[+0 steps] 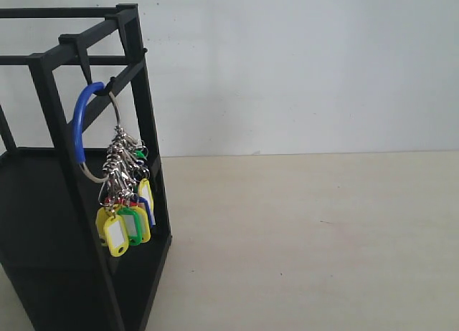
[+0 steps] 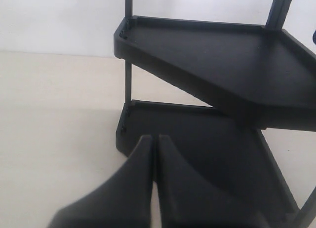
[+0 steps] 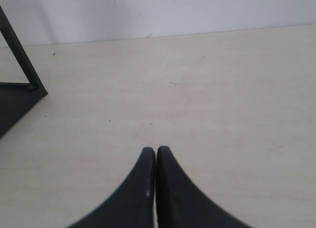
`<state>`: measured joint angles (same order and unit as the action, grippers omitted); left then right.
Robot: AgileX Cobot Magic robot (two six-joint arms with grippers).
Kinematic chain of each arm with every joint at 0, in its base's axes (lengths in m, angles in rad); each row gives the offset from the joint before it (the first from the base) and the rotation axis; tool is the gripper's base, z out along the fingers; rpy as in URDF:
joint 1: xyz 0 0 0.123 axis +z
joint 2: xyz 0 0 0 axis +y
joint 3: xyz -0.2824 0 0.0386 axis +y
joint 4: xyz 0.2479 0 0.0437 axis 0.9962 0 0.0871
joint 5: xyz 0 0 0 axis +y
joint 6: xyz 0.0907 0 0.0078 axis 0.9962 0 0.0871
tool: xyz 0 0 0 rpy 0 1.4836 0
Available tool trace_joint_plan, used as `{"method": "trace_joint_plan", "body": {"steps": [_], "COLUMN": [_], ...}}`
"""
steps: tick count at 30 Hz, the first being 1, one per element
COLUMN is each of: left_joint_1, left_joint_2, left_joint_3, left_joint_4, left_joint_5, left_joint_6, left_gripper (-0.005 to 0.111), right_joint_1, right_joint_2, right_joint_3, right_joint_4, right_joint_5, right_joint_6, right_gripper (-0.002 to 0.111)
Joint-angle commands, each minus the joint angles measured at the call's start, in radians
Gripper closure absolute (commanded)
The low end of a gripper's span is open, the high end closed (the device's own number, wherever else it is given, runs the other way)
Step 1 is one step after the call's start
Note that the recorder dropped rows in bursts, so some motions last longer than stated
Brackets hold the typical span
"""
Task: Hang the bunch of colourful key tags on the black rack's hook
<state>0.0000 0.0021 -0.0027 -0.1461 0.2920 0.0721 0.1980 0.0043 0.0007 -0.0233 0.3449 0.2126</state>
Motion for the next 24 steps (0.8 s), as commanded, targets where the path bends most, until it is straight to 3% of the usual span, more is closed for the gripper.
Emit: {"method": "trace_joint_plan", "body": {"steps": [1,24], "left_joint_1": [-0.001,-0.001], "left_joint_2": [-0.002,-0.002], "left_joint_3": [0.003,0.003], "left_joint_4": [0.005,0.005], "left_joint_5": [-0.008,-0.008], "left_joint_6": [0.003,0.003], "left_gripper": [0.102,0.102], "right_joint_1": [-0.009,-0.009], "right_joint_2": [-0.004,-0.004], "right_joint_3": [-0.001,-0.001], "right_joint_4": [-0.005,-0.005], "right_joint_5": [-0.003,-0.011], "right_joint_6": [-0.002,-0.002], "right_gripper": [0.108,0.108]}}
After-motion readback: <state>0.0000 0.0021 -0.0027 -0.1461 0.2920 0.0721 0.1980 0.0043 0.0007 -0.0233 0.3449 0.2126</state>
